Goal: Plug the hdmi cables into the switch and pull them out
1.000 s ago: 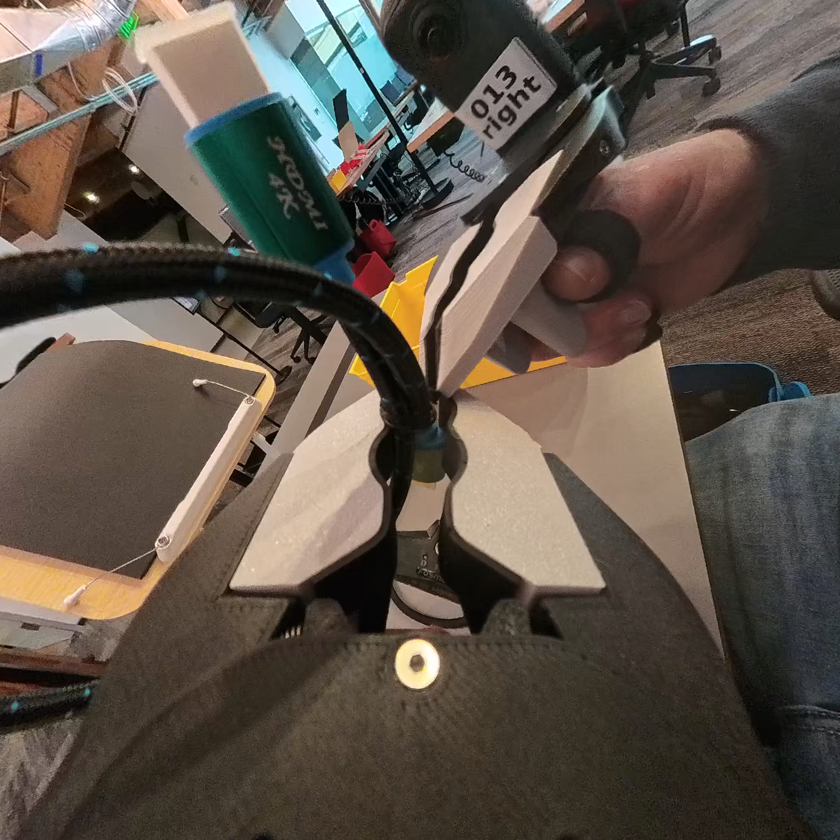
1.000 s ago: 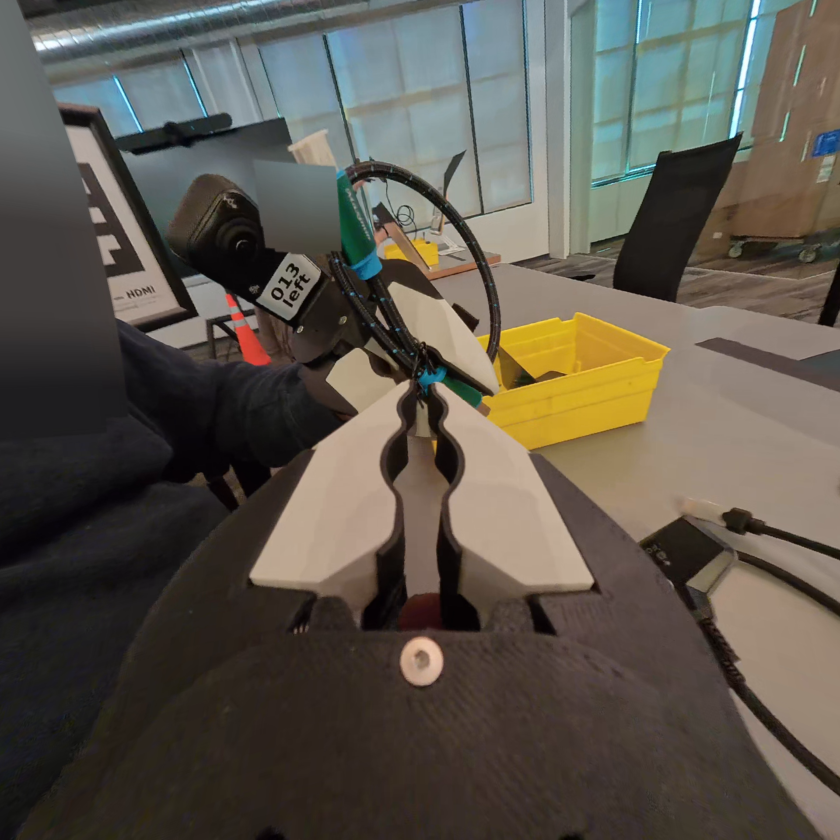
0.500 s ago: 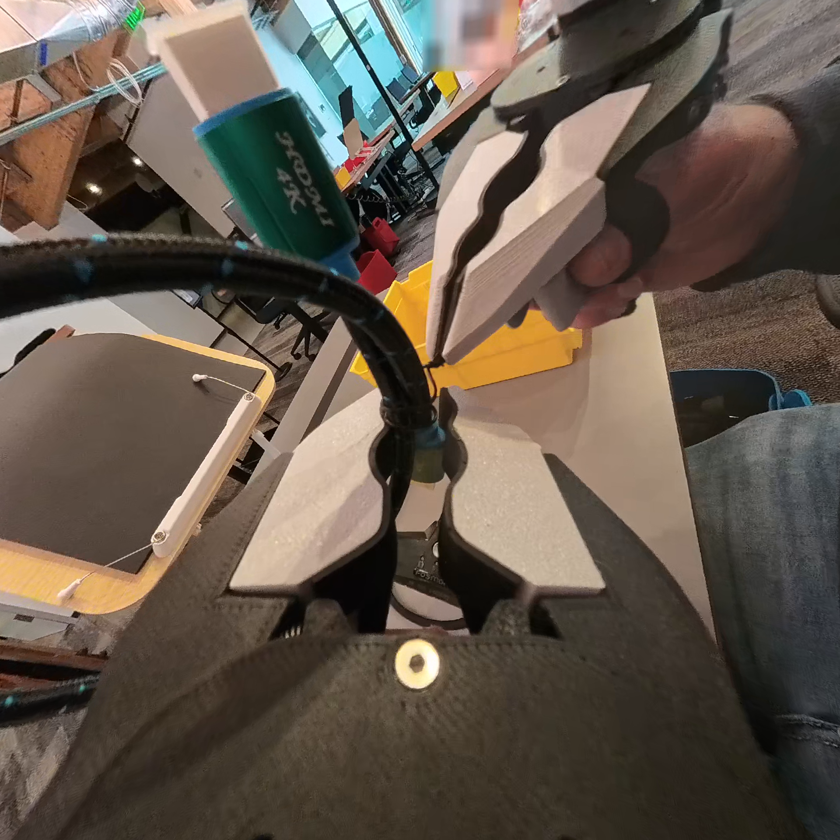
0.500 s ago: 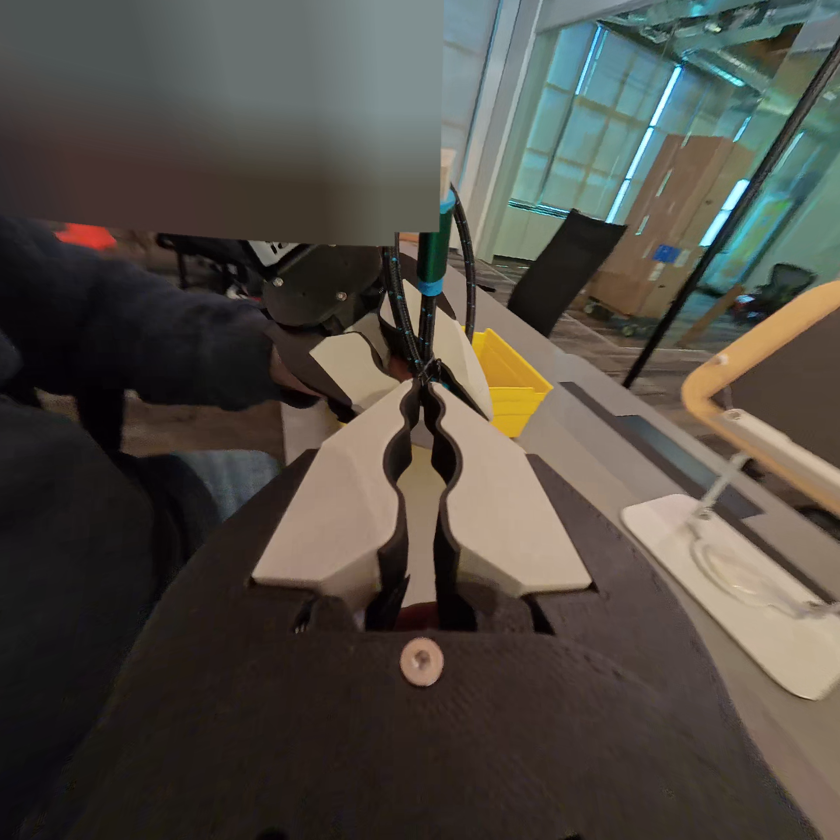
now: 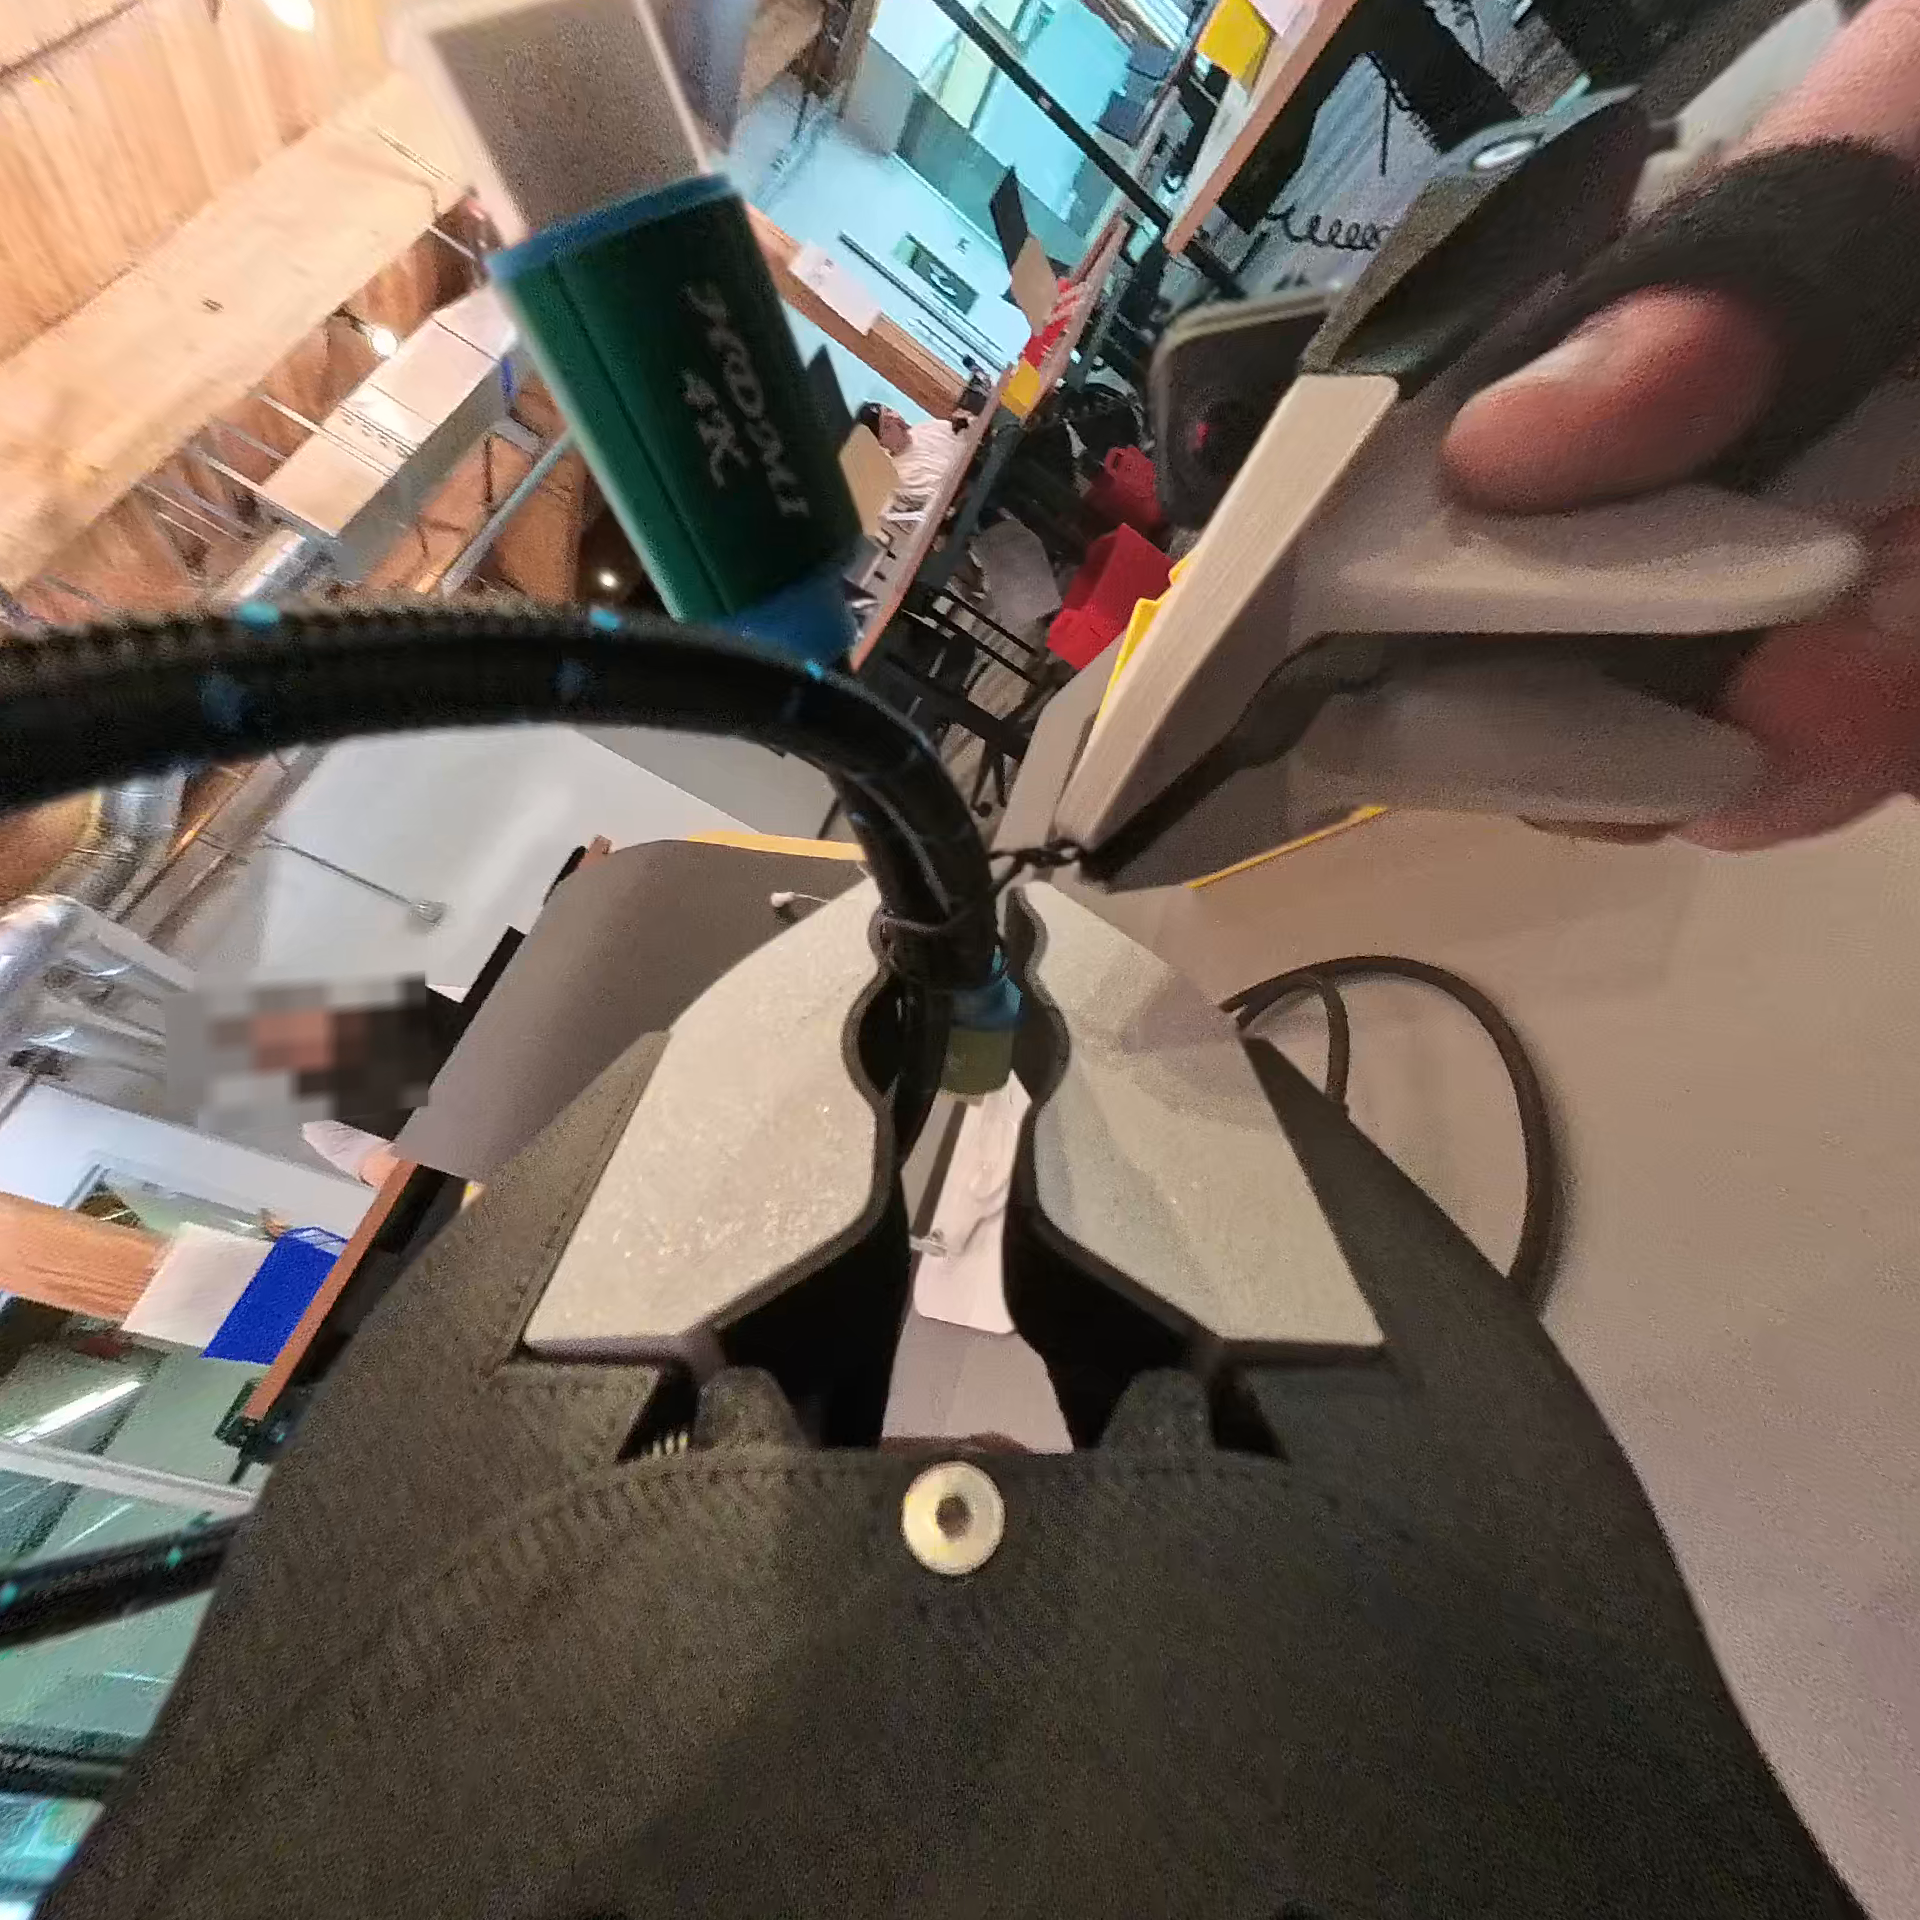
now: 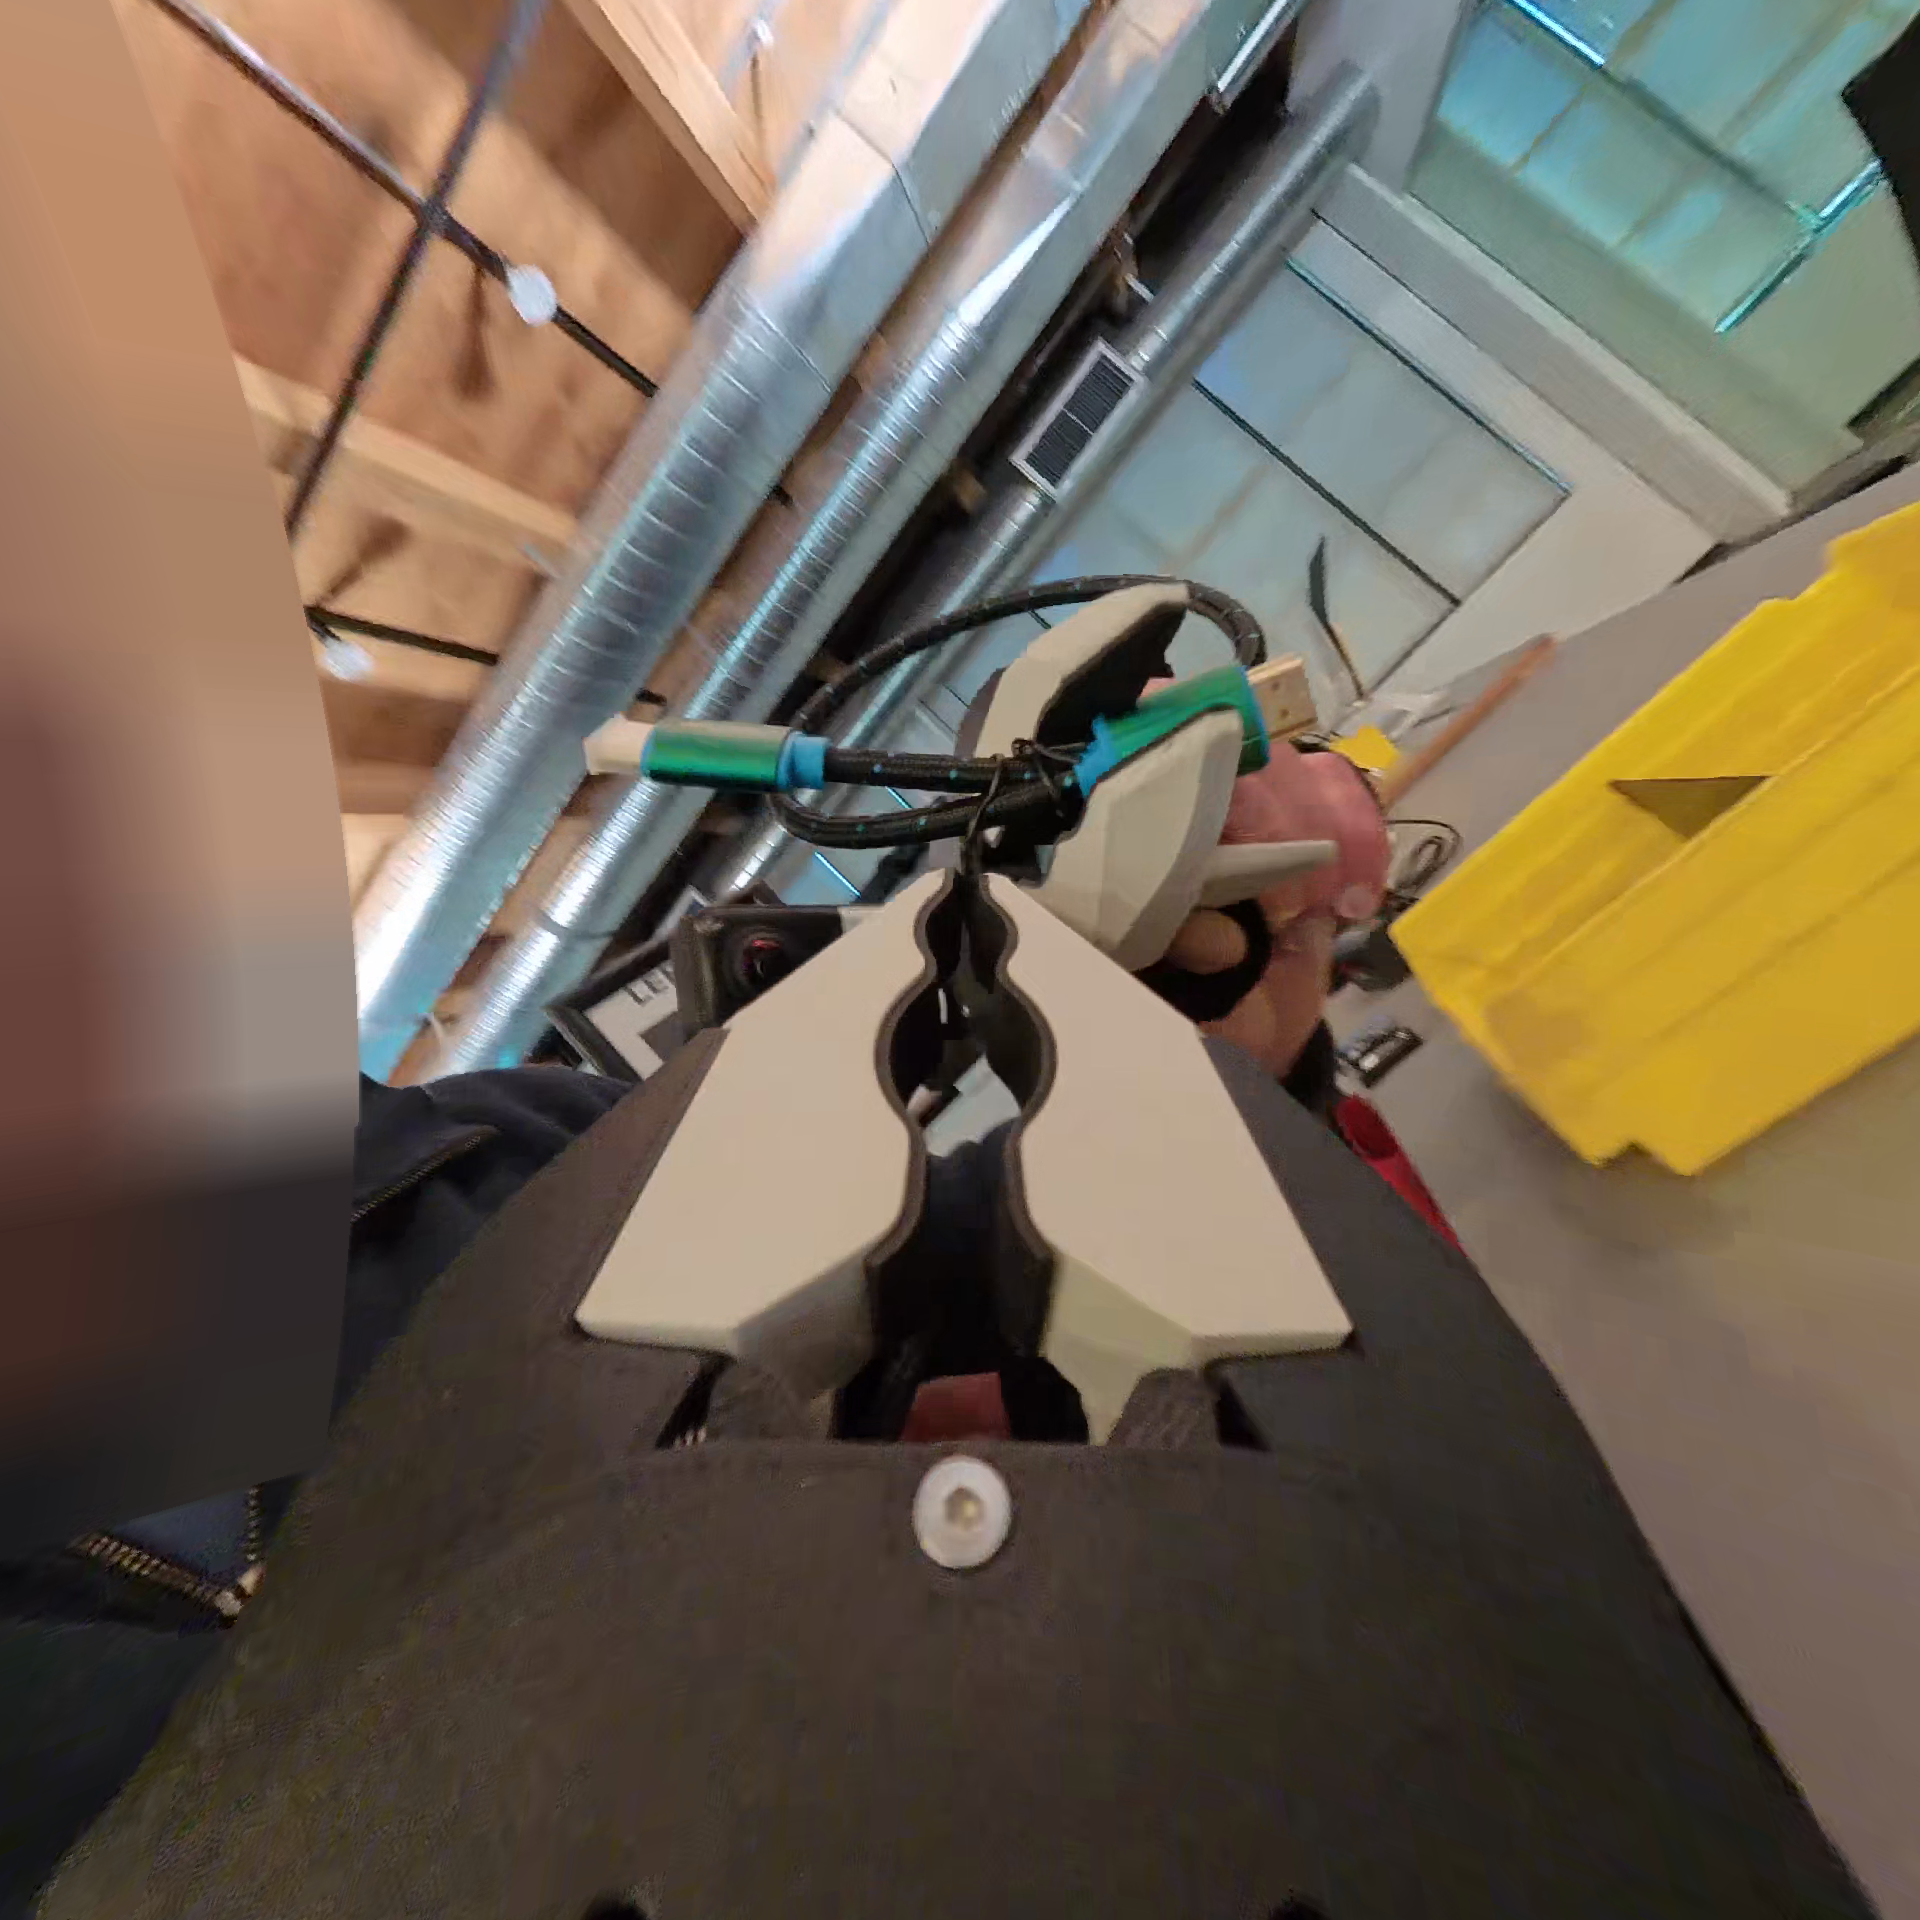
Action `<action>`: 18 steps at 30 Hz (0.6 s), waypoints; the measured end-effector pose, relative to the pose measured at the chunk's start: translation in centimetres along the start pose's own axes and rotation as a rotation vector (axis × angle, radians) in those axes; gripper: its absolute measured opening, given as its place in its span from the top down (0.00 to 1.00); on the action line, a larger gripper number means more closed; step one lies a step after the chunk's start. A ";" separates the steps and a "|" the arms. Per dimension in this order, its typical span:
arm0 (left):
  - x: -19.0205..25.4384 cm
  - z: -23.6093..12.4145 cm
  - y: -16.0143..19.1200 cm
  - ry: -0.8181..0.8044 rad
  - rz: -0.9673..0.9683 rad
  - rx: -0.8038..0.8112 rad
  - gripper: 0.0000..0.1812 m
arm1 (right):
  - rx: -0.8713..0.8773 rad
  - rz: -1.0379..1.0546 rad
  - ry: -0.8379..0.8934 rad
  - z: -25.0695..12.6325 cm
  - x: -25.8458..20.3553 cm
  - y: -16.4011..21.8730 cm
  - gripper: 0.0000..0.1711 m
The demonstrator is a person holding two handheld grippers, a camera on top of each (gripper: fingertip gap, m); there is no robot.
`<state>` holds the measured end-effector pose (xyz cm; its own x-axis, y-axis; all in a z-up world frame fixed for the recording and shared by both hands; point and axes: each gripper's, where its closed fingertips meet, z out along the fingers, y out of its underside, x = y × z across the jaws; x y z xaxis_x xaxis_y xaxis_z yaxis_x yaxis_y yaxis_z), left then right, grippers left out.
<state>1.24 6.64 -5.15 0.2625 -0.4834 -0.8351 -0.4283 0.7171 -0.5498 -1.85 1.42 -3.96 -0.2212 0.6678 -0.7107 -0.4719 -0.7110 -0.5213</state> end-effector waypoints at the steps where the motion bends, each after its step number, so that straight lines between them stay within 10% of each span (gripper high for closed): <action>1: 0.0 0.0 -0.1 -0.011 0.004 0.004 0.90 | 0.017 0.015 -0.012 0.2 -0.2 0.1 1.00; 6: 0.3 0.1 0.3 0.015 -0.013 -0.015 0.91 | 0.027 -0.249 0.089 -0.3 0.5 -0.3 1.00; 18: 0.9 0.6 0.6 0.148 -0.277 -0.006 0.91 | -0.520 -1.675 0.678 -0.8 2.3 -1.3 0.93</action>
<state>1.72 6.90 -6.26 0.2417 -0.7284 -0.6412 -0.3628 0.5450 -0.7559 -1.10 3.73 -5.29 0.5259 0.5541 0.6453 0.4876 0.4253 -0.7625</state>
